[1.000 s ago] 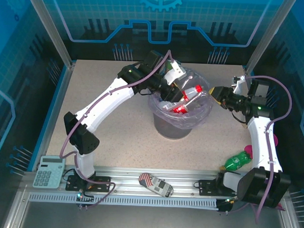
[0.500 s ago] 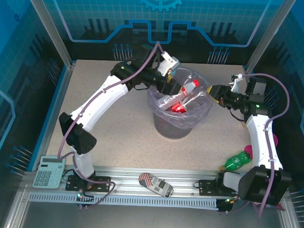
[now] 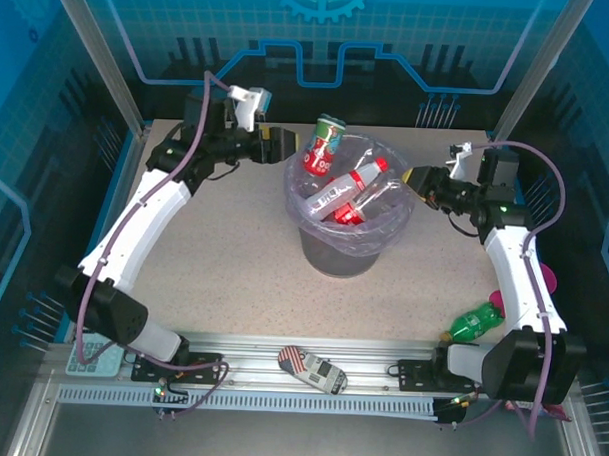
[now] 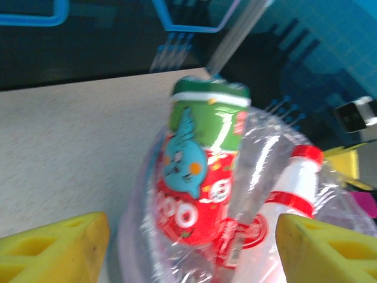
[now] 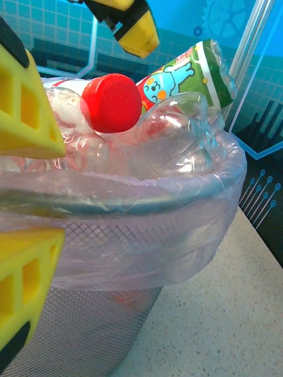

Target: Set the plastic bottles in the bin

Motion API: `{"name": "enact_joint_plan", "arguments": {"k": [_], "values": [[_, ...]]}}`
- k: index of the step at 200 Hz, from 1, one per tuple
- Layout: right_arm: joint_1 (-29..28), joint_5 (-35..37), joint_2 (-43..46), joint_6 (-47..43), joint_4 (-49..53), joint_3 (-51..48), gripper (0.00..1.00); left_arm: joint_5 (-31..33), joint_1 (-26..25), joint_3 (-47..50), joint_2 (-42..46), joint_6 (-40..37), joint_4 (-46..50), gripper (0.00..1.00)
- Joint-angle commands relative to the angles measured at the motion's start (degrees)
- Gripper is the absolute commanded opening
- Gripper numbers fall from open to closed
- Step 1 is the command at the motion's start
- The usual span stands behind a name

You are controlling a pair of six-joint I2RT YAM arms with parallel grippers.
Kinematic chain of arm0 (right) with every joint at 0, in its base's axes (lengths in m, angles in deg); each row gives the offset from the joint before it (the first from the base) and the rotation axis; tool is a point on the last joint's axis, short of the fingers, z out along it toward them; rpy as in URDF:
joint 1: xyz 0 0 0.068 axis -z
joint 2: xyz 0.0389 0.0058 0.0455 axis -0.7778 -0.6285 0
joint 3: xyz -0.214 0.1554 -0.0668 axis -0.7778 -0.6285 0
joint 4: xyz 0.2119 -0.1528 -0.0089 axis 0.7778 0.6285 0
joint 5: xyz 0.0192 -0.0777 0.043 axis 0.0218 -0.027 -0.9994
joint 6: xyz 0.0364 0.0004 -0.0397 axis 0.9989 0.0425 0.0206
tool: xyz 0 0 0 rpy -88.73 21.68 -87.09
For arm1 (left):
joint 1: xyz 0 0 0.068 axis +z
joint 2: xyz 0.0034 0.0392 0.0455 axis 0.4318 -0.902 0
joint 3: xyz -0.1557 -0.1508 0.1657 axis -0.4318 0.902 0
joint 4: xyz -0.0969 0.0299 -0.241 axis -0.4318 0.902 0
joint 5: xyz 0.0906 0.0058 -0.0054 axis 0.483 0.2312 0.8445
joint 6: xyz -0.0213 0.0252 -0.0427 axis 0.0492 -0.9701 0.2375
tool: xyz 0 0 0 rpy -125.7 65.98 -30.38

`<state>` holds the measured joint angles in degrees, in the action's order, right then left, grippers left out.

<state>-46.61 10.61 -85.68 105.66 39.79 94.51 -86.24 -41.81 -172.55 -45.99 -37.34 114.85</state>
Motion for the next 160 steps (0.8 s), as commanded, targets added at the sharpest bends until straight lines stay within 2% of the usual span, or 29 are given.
{"name": "enact_joint_plan", "arguments": {"k": [1,31,71,120,136,160], "values": [[-3.21,1.11,-1.98,1.54,0.13,-1.47,0.36,7.55,2.96,5.91,4.53,1.18,0.38,0.75],[-6.64,2.28,-4.75,2.36,-1.44,0.01,0.35,8.68,8.07,15.33,9.67,3.59,-0.17,0.75],[-11.55,3.43,-9.47,4.02,-4.96,2.83,0.35,17.87,13.92,24.08,14.29,4.38,1.11,0.75],[-13.80,4.48,-12.38,3.16,-4.40,7.10,0.35,21.76,15.82,31.35,14.69,3.77,-3.43,0.80],[-13.31,5.65,-11.97,1.02,-1.41,8.94,0.41,22.75,15.90,32.51,14.15,3.88,-5.53,0.83],[-10.78,7.66,-10.54,-2.06,3.79,11.30,0.61,24.26,16.19,33.68,13.16,3.94,-7.76,0.88]]}}
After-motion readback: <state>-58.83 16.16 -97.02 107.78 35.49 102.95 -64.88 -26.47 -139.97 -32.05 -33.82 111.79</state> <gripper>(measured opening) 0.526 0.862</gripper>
